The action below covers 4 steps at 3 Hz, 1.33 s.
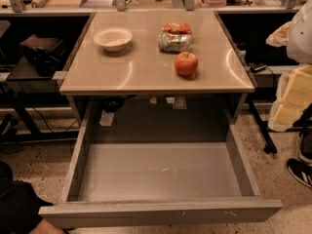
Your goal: Place apple into top drawer
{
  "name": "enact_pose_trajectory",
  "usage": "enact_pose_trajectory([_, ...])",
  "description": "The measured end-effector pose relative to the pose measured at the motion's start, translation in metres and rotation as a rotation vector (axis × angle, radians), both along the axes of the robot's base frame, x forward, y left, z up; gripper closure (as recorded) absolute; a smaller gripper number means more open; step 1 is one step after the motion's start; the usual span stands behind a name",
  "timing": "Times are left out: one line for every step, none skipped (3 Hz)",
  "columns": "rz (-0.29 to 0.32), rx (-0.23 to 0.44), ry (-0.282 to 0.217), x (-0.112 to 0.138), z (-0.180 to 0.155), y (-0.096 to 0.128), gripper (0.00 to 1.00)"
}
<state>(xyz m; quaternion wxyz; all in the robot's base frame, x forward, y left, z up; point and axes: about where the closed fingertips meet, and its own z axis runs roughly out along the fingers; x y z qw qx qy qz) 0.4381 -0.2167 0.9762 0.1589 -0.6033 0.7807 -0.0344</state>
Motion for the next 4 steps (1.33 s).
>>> enact_pose_trajectory([0.0,0.0,0.0,0.0,0.0,0.0,0.0])
enact_pose_trajectory([0.016,0.042,0.035,0.019,-0.005,0.002,0.0])
enact_pose_trajectory([0.065,0.141,0.066,0.076,-0.017,0.013,0.0])
enact_pose_trajectory([0.101,0.266,0.057,0.143,-0.031,0.03,0.0])
